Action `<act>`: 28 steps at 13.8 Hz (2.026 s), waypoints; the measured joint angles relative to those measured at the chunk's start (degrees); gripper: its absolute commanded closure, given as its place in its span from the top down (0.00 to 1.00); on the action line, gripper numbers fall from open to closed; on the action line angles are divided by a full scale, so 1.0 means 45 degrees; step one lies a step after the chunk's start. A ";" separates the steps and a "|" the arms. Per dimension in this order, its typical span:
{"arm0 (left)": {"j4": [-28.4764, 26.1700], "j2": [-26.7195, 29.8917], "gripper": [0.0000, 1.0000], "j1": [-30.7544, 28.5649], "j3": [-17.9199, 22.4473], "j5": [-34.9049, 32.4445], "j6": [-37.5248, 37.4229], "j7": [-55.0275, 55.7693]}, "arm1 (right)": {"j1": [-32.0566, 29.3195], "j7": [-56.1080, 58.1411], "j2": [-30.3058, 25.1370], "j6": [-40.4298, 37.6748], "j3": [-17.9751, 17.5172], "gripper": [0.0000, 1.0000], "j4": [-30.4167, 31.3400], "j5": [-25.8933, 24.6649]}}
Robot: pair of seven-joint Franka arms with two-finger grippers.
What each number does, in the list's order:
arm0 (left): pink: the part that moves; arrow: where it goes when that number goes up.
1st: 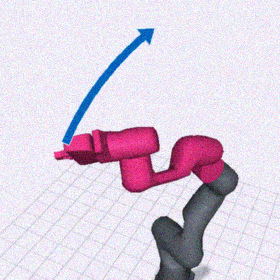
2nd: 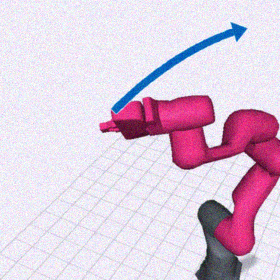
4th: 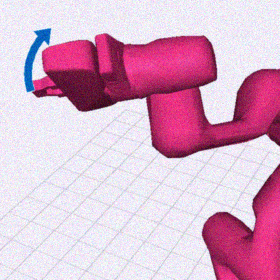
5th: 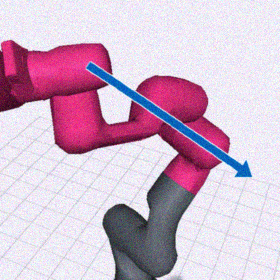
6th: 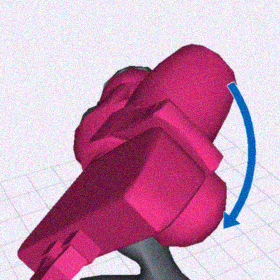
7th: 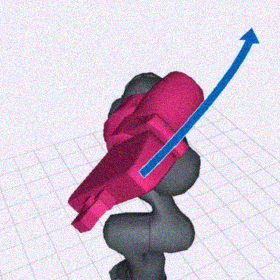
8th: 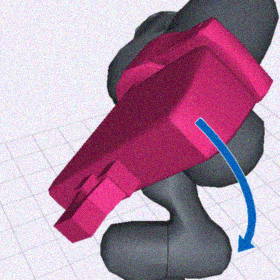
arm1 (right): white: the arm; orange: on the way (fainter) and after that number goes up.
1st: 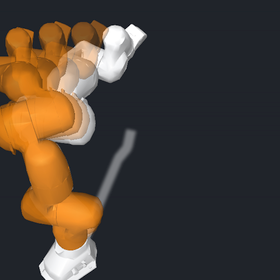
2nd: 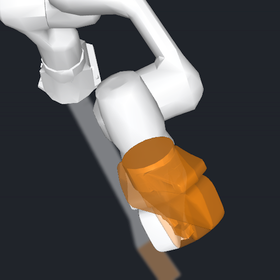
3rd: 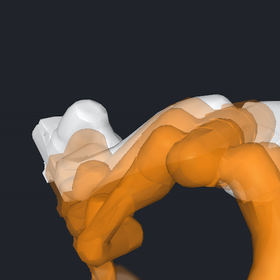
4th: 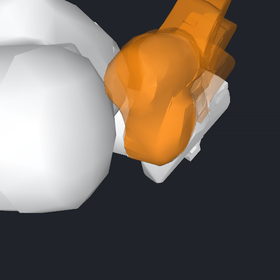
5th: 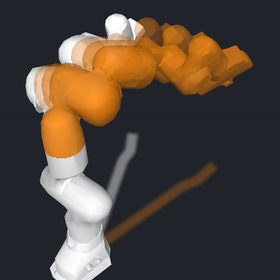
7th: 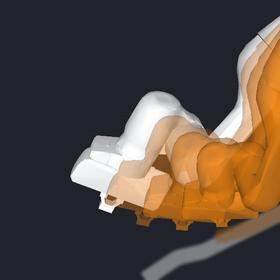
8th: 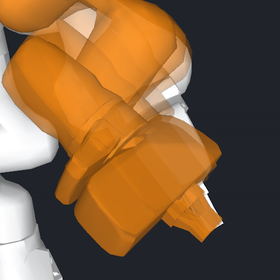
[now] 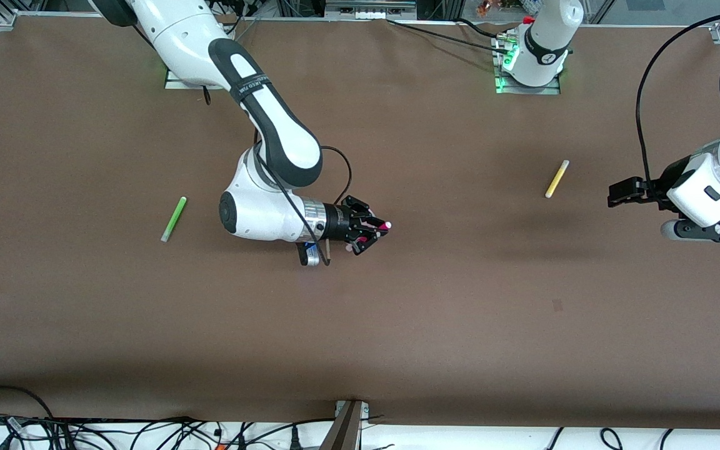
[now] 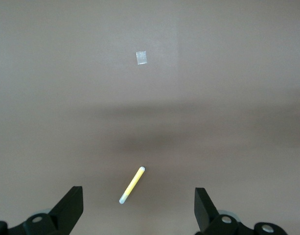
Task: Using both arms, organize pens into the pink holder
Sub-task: 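Tilt and lower the pink highlighter into the cup with the right gripper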
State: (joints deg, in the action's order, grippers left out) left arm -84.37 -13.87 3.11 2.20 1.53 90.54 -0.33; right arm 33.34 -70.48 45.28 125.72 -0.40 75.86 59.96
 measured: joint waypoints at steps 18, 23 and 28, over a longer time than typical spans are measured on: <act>-0.0116 0.0000 1.00 0.0033 -0.0001 0.0000 0.0025 -0.0009 | 0.0246 -0.1051 -0.0001 -0.0278 -0.0018 0.04 0.0350 -0.0003; -0.0156 0.0000 1.00 0.0045 -0.0001 0.0000 0.0039 -0.0009 | 0.0247 -0.1049 0.0001 -0.0278 -0.0018 0.10 0.0672 -0.0127; -0.0169 0.0000 1.00 0.0050 -0.0001 0.0000 0.0046 -0.0009 | 0.0249 -0.1047 0.0000 -0.0276 -0.0017 1.00 0.0766 -0.0366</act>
State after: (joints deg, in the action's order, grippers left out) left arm -85.13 -13.87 3.34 2.20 1.53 90.74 -0.37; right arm 34.46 -75.20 45.28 124.48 -0.48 79.30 58.31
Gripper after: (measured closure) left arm 0.000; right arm 0.696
